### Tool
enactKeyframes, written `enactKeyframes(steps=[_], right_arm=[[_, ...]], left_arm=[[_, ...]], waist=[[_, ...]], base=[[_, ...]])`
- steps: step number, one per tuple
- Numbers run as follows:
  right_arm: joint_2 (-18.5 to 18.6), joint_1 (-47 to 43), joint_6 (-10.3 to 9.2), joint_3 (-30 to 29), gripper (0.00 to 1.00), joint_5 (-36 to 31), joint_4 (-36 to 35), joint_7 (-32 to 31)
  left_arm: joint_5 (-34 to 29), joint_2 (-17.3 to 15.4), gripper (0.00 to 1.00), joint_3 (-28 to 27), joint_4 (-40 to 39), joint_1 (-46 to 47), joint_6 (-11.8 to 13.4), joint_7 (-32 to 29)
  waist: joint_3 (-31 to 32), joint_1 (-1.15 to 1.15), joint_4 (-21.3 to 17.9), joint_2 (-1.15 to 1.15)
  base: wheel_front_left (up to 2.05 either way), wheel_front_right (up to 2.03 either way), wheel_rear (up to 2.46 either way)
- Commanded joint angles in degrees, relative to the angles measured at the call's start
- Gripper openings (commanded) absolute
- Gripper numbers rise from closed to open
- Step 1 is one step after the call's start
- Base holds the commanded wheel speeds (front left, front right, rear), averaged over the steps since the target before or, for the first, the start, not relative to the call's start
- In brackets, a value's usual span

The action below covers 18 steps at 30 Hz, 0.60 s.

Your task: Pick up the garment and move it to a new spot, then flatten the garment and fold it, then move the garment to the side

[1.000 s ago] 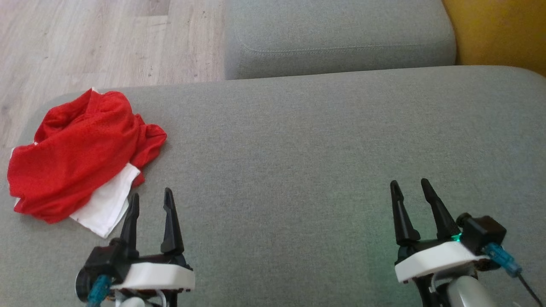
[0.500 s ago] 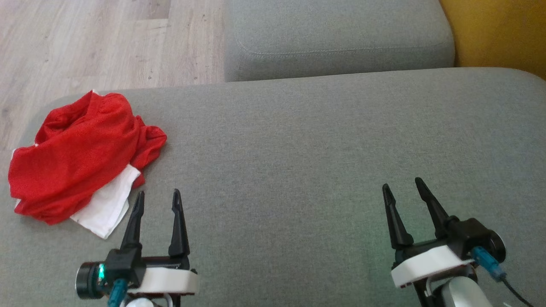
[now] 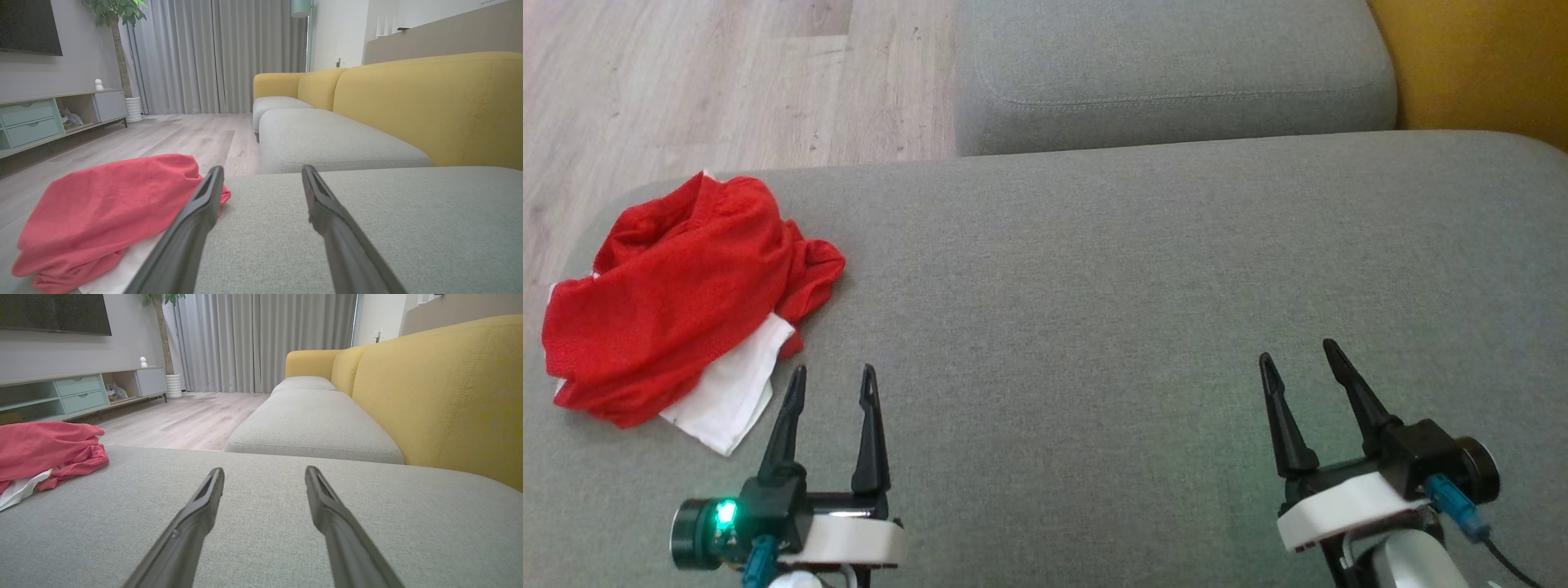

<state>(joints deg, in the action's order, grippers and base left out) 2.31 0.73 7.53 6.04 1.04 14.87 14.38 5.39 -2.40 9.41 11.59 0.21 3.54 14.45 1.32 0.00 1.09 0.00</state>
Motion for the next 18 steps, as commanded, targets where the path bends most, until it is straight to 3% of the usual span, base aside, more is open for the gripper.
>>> enactKeyframes(steps=[1,8,18], right_arm=[[0.56,3.08,-0.04,1.06,1.0,-0.39,-1.55,0.62],[0.56,2.66,-0.04,1.05,1.0,-0.68,-1.22,0.62],[0.56,3.26,-0.04,1.0,1.0,-1.16,-1.39,0.62]], left_arm=[[-0.15,-0.48,1.0,-1.55,-1.55,3.24,0.16,0.55],[0.71,-0.48,1.0,-1.25,-1.01,3.74,0.55,0.55],[0.33,-0.48,1.0,-1.67,-1.43,4.64,1.6,0.55]], waist=[[-0.03,0.0,0.15,0.0],[-0.18,0.0,2.53,0.0],[-1.83,0.0,10.93,0.0]], base=[[0.0,0.0,0.0],[0.0,0.0,0.0],[0.0,0.0,0.0]])
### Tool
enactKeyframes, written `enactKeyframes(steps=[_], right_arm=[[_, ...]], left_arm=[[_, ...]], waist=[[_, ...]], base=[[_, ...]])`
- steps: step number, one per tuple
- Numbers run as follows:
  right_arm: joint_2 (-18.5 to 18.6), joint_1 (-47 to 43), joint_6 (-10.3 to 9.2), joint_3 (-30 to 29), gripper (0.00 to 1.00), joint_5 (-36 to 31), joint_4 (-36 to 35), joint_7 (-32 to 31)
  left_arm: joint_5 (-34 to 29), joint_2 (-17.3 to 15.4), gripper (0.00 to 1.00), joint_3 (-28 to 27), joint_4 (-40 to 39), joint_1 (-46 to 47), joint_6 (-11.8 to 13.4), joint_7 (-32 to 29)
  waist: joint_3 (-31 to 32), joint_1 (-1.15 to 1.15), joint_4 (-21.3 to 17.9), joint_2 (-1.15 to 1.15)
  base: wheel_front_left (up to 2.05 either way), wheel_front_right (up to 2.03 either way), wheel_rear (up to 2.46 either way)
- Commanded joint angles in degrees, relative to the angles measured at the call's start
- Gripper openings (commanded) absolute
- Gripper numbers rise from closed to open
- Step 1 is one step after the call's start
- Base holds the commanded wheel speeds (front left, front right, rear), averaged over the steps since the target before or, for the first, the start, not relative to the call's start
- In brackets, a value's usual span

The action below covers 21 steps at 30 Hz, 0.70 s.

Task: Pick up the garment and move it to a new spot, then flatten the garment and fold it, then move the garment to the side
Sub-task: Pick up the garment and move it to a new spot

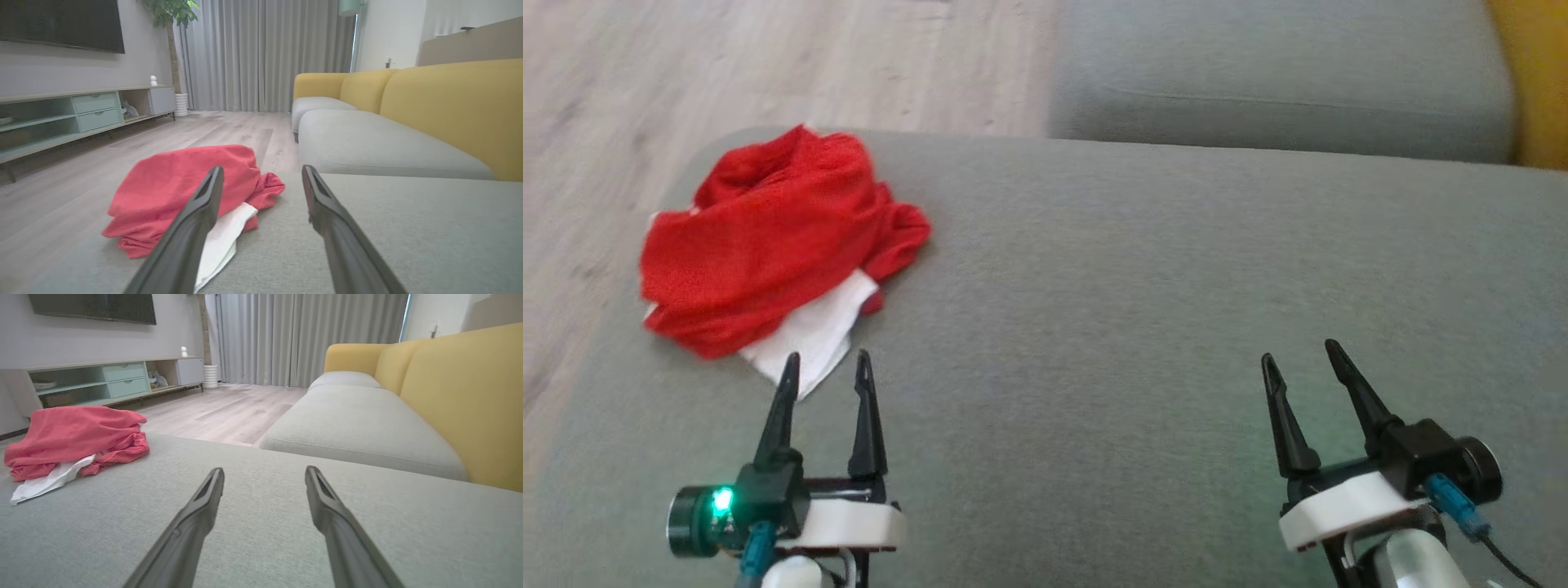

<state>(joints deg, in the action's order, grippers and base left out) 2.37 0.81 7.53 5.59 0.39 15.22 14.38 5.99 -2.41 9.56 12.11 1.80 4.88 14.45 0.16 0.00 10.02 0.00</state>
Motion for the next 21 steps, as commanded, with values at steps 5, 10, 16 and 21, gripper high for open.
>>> enactKeyframes(steps=[5,10,16,21], right_arm=[[0.51,3.68,-0.04,1.76,1.0,-1.05,-1.92,0.62],[0.51,4.27,-0.04,1.46,1.0,-1.63,-2.1,0.62],[0.51,4.83,-0.04,0.9,1.0,-1.77,-2.08,0.62],[0.51,5.1,-0.04,0.99,1.0,-1.94,-1.86,0.62]], left_arm=[[-0.24,-0.47,1.0,-2.87,-2.38,3.0,0.45,0.55],[0.27,-0.47,1.0,-3.87,-2.64,3.16,0.83,0.55],[0.86,-0.47,1.0,-4.89,-2.91,3.21,1.22,0.55],[0.93,-0.47,1.0,-6.55,-2.3,3.52,0.87,0.55]], waist=[[-1.57,0.0,7.12,0.0],[-2.38,0.0,11.71,0.0],[-3.24,0.0,15.28,0.0],[-3.7,0.0,16.08,0.0]], base=[[0.0,0.0,0.0],[0.0,0.0,0.0],[0.0,0.0,0.0],[0.0,0.0,0.0]])
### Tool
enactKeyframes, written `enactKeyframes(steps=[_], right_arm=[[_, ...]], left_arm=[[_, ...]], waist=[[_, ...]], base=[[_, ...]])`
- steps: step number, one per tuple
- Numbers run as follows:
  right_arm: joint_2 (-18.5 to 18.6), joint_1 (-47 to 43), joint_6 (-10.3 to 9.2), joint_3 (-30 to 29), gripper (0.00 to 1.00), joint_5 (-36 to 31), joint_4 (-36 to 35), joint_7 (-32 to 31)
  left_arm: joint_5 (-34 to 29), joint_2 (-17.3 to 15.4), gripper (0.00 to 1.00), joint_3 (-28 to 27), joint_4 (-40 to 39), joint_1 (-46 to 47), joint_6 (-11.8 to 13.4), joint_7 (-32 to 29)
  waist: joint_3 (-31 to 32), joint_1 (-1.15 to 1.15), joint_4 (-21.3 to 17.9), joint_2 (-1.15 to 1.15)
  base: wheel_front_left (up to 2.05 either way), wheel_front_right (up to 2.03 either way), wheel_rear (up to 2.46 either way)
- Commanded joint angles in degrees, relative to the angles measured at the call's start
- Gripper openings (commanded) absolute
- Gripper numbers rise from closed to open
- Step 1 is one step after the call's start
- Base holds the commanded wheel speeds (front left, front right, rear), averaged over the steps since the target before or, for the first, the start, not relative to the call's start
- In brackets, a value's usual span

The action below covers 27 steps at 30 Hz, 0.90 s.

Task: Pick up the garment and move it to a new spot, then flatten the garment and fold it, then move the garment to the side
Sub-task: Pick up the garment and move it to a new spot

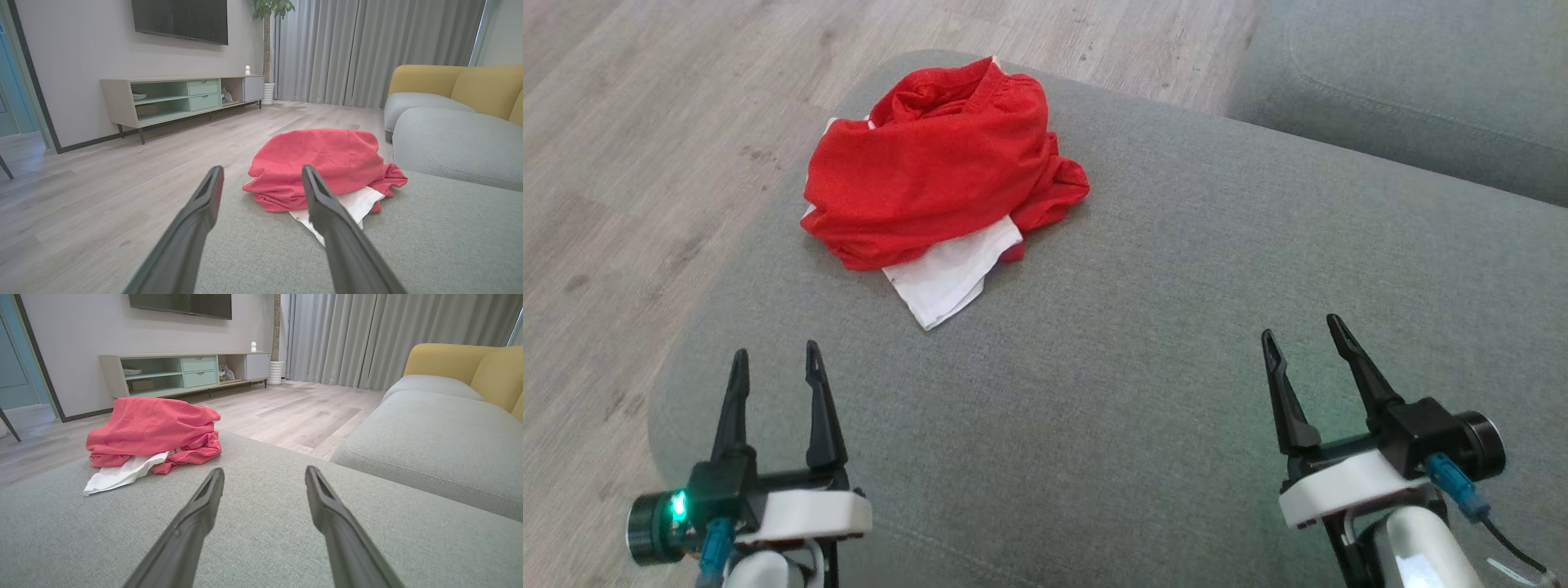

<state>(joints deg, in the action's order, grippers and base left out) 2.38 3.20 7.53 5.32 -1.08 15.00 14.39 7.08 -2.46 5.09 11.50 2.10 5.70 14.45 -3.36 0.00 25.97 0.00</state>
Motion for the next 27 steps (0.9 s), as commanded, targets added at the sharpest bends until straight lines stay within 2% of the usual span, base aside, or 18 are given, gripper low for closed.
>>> enactKeyframes(steps=[1,5,11,16,21,22,27], right_arm=[[0.5,2.75,-0.04,1.28,1.0,-0.53,-1.64,0.61],[0.5,3.24,-0.04,1.94,1.0,-1.1,-1.57,0.61],[0.5,5.65,-0.04,1.97,1.0,-4.11,-1.8,0.61],[0.5,8.79,-0.04,0.97,1.0,-8.47,-2.11,0.61],[1.06,11.59,-0.04,0.79,1.0,-11.9,-2.24,0.61],[1.06,11.59,-0.04,0.79,1.0,-11.9,-2.24,0.61],[3.12,12.89,-0.04,0.31,1.0,-13.24,-3.53,0.61]], left_arm=[[-0.17,-0.42,1.0,-2.28,-1.79,3.39,0.03,0.55],[-1.05,-0.43,1.0,-3.54,-2.34,4.64,-0.65,0.55],[-2.35,-2.52,1.0,-5.08,-5.56,12.59,-5.74,0.55],[-2.29,-5.8,1.0,-5.04,-5.86,25.8,-10.06,0.55],[-1.17,-9.65,1.0,-2.12,4.62,41.94,-12.46,-1.09],[-1.17,-9.65,1.0,-2.12,4.62,41.94,-12.46,-1.09],[3.55,-11.86,1.0,0.73,19.64,57.82,-13.1,-8.44]], waist=[[-0.31,0.0,0.15,0.0],[-1.6,0.0,-0.75,0.0],[-7.53,0.0,-3.5,0.0],[-14.39,0.0,-5.33,0.0],[-20.45,0.0,-6.93,0.0],[-20.45,0.0,-6.93,0.0],[-25.59,0.0,-8.82,0.0]], base=[[0.0,0.0,0.0],[0.0,0.0,0.0],[0.0,0.0,0.0],[0.0,0.0,0.0],[0.0,0.0,0.0],[0.0,0.0,0.0],[0.0,0.0,0.0]])
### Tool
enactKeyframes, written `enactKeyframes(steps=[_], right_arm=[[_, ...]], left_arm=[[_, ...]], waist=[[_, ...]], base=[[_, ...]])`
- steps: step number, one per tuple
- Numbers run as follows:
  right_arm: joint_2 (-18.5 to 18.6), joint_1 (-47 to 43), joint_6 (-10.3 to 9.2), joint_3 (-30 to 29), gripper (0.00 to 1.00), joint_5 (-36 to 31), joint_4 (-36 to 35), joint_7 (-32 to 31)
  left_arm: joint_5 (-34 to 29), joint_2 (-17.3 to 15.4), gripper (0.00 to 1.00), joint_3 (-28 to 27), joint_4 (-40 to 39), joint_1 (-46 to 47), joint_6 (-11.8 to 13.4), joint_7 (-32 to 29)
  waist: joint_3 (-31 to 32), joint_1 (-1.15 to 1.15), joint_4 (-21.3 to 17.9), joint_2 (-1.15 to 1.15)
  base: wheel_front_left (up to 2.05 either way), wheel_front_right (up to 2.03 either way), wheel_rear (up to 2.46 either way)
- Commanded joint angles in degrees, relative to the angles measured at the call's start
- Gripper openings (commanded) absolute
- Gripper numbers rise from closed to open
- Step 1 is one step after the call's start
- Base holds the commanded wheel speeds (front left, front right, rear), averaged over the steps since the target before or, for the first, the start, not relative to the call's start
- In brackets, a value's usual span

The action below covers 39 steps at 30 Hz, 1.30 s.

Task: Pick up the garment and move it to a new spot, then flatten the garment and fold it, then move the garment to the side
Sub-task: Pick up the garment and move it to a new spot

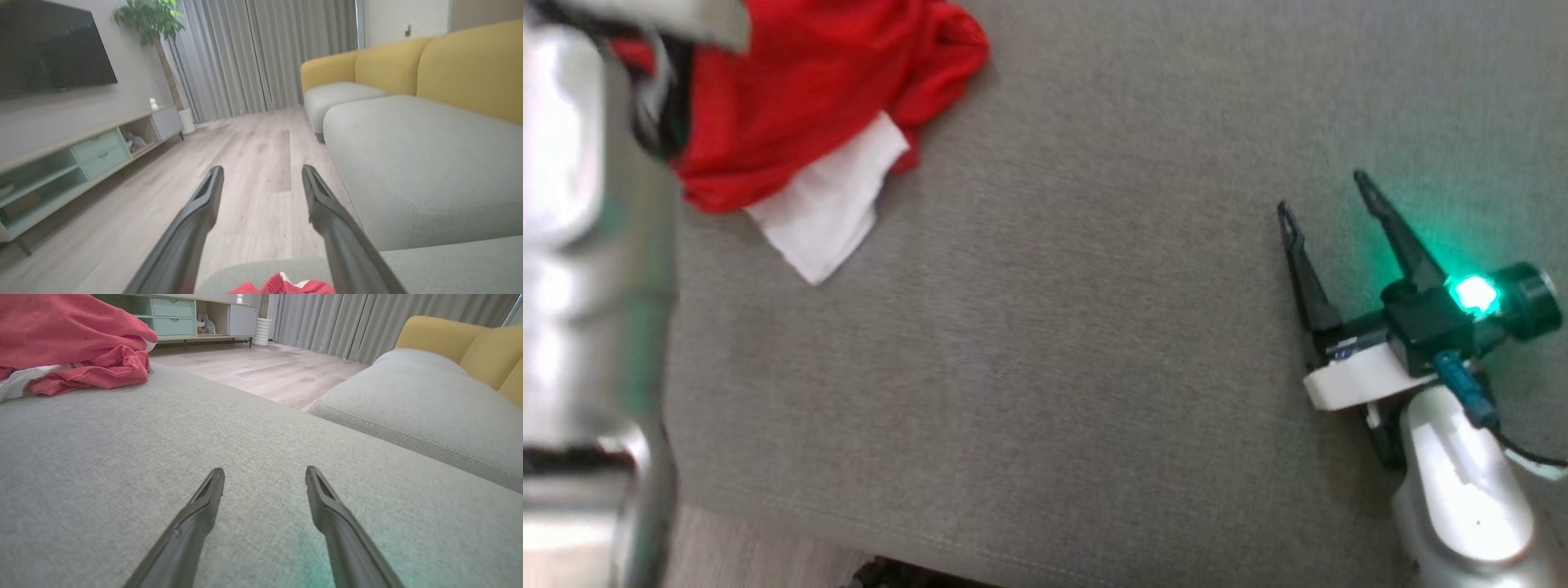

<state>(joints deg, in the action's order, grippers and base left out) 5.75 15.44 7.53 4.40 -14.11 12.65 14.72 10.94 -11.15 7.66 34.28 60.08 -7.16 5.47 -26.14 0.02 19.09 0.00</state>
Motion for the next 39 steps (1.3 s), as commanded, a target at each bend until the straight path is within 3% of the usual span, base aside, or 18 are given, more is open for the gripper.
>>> enactKeyframes(steps=[1,9,16,17,18,24,27,39], right_arm=[[0.15,0.78,-0.04,1.28,1.0,-0.41,-1.47,0.28],[1.9,0.69,-0.04,0.84,1.0,-1.26,-4.16,0.28],[2.16,0.17,-0.04,0.77,1.0,-1.19,-5.11,0.28],[2.13,0.05,-0.04,0.78,1.0,-1.2,-5.14,0.28],[2.1,-0.07,-0.04,0.76,1.0,-1.19,-5.14,0.28],[1.76,-0.38,-0.04,0.95,1.0,-0.88,-3.82,0.28],[0.56,-0.21,-0.04,2.1,1.0,0.03,-2.72,0.28],[-2.74,-2.34,-0.04,5.17,1.0,4.81,-0.65,0.28]], left_arm=[[0.67,-3.69,1.0,-1.05,-0.24,2.33,-0.27,-0.76],[13.22,-6.55,1.0,6.16,18.1,12.11,-0.31,-13.59],[18.18,-10.07,1.0,11.65,24.51,11.96,-0.32,-14.56],[18.34,-10.61,0.45,12.36,24.95,11.86,-0.32,-13.71],[18.35,-11.12,0.0,12.96,25.27,11.88,-0.32,-12.43],[20.01,-12.03,0.0,16.95,24.31,13.42,-0.32,-3.91],[21.8,-13.19,0.0,20.61,22.21,15.02,-0.32,-1.07],[25.87,-17.07,0.0,35.8,8.46,21.85,-0.33,-3.74]], waist=[[-3.67,-0.02,-2.47,0.0],[-8.7,-0.02,-6.37,0.0],[-10.37,-0.02,-8.02,0.0],[-10.35,-0.02,-8.06,0.0],[-10.31,-0.02,-8.06,0.0],[-8.45,-0.02,-7.53,0.0],[-4.38,-0.02,-8.12,0.0],[11.49,-0.02,-16.12,0.0]], base=[[0.0,0.0,0.0],[0.0,0.0,0.0],[0.0,0.0,0.0],[0.0,0.0,0.0],[0.0,0.0,0.0],[0.0,0.0,0.0],[0.0,0.0,0.0],[0.0,0.0,0.0]])
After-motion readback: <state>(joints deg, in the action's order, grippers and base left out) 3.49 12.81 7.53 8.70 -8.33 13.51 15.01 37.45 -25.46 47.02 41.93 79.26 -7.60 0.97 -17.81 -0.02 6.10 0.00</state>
